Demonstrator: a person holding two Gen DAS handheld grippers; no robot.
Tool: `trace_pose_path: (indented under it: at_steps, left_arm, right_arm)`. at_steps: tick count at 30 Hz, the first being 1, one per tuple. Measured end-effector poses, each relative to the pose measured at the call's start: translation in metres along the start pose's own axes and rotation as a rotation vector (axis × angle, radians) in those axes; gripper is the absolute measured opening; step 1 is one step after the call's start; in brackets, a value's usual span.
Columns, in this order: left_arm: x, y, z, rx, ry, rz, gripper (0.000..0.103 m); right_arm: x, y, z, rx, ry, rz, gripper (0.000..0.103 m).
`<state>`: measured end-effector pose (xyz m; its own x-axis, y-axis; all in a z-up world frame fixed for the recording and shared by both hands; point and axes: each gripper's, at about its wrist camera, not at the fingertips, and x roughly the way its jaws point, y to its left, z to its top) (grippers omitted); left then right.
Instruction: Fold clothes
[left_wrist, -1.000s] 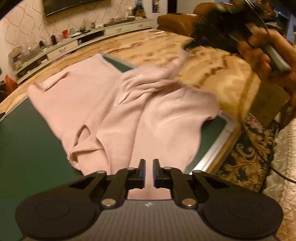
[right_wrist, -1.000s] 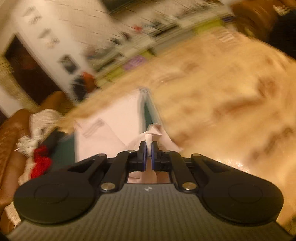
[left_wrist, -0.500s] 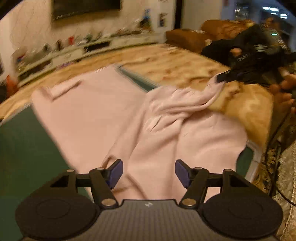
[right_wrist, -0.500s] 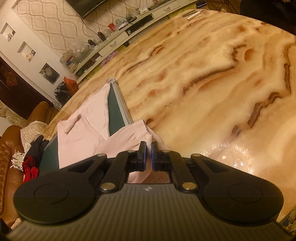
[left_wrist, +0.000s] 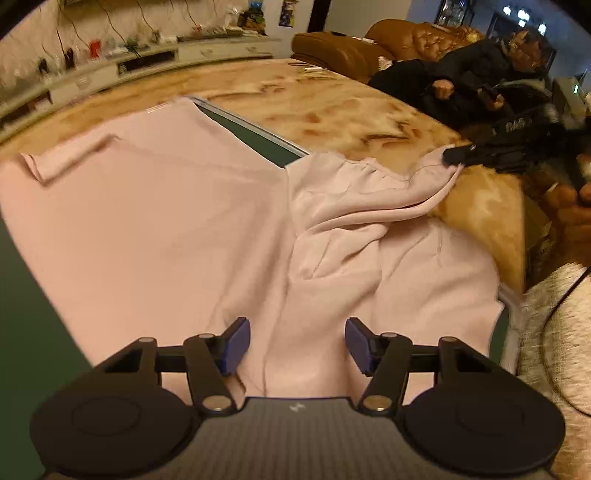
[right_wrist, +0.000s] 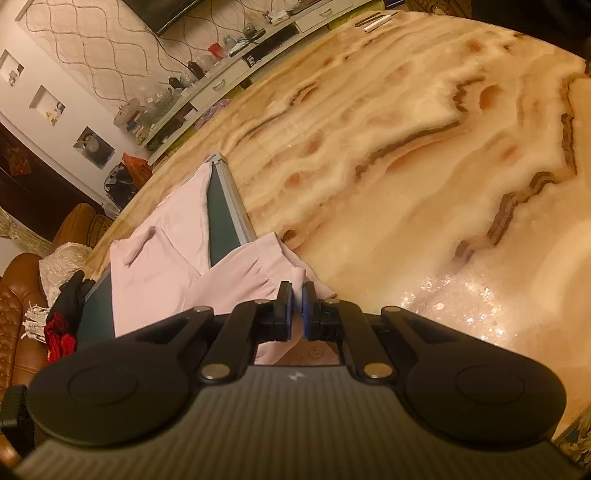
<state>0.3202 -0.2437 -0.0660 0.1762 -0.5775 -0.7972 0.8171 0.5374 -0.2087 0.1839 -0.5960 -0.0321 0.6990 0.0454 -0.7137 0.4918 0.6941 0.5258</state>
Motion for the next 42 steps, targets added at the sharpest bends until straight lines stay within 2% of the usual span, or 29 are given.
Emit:
trace_pose_path:
  at_steps: [3, 8, 12, 13, 15, 18, 20, 24, 31, 36, 38, 40, 42]
  left_arm:
    - [0.006, 0.008, 0.000, -0.006, 0.018, -0.097, 0.046]
    - [0.009, 0.010, -0.001, -0.002, 0.029, -0.117, 0.045]
    - [0.008, 0.019, -0.003, -0.064, 0.015, -0.148, 0.043]
    - [0.007, 0.021, -0.005, -0.076, 0.007, -0.142, 0.027]
    - [0.005, 0.024, -0.007, -0.099, -0.004, -0.129, 0.005]
    - [-0.001, 0.021, -0.009, -0.088, -0.029, -0.077, 0.001]
    - [-0.011, 0.013, -0.010, -0.067, -0.064, -0.039, 0.000]
    - [-0.043, -0.017, -0.011, 0.041, -0.128, -0.021, 0.000]
    - [-0.103, -0.102, -0.037, 0.363, -0.157, -0.025, 0.000]
    - [-0.086, -0.145, -0.066, 0.530, -0.040, -0.045, 0.001]
    - [-0.068, -0.153, -0.077, 0.564, 0.021, -0.023, 0.001]
    - [-0.057, -0.156, -0.085, 0.579, 0.045, 0.040, 0.005]
    - [-0.056, -0.154, -0.089, 0.564, 0.058, 0.021, 0.010]
  right_arm:
    - [0.002, -0.001, 0.000, -0.001, 0.005, -0.001, 0.008]
    - [0.004, -0.001, 0.000, -0.005, 0.007, -0.006, 0.008]
    - [0.004, -0.002, -0.001, -0.003, 0.007, -0.005, 0.008]
    - [0.005, -0.002, -0.001, -0.002, 0.007, -0.005, 0.008]
    - [0.004, -0.001, -0.001, -0.001, 0.007, -0.003, 0.008]
    - [0.004, -0.001, -0.001, 0.000, 0.003, -0.004, 0.008]
    - [0.004, -0.001, -0.001, 0.001, 0.001, -0.005, 0.008]
    - [-0.003, 0.000, -0.001, 0.000, -0.020, -0.005, 0.008]
    - [-0.037, -0.005, -0.008, 0.006, -0.059, 0.044, 0.008]
    - [-0.043, -0.025, -0.028, 0.028, -0.027, 0.018, 0.008]
    - [-0.038, -0.037, -0.037, 0.057, -0.003, -0.006, 0.008]
    - [-0.031, -0.049, -0.045, 0.089, 0.021, -0.026, 0.008]
    - [-0.025, -0.056, -0.051, 0.101, 0.038, -0.039, 0.008]
